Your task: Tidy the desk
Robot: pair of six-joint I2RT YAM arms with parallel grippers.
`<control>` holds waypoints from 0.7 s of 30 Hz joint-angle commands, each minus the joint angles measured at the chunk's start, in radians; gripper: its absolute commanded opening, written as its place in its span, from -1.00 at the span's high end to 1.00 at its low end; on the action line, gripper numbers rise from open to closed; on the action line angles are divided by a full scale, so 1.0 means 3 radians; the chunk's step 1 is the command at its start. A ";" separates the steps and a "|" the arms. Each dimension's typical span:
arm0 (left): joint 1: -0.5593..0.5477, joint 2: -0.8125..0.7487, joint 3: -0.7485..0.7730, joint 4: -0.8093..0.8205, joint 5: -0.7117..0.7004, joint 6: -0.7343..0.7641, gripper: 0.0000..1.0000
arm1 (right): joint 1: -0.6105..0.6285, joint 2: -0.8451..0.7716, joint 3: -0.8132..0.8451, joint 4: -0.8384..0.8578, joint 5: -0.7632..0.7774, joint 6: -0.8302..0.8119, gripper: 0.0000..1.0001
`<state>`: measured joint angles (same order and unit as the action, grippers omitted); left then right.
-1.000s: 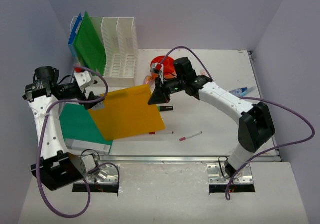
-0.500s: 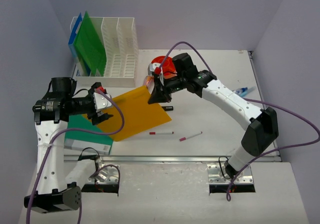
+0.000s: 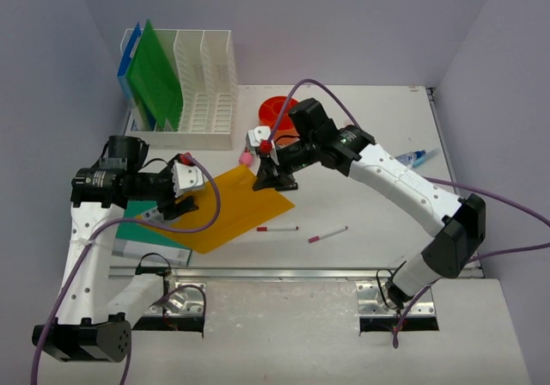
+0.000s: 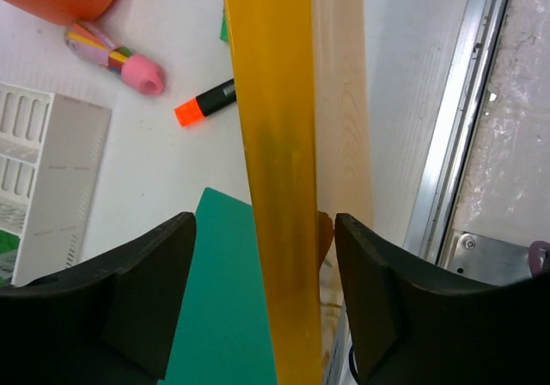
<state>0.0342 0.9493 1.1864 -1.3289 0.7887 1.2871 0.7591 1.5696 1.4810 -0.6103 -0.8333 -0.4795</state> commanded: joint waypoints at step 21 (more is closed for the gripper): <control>-0.0434 -0.0073 -0.0222 0.0070 -0.0203 -0.0312 1.00 | 0.0269 -0.0139 0.0230 0.0032 0.0551 -0.0085 -0.07</control>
<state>-0.0843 0.9790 1.1105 -1.3064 0.7155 1.2289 0.8274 1.5660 1.5227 -0.6645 -0.7002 -0.5841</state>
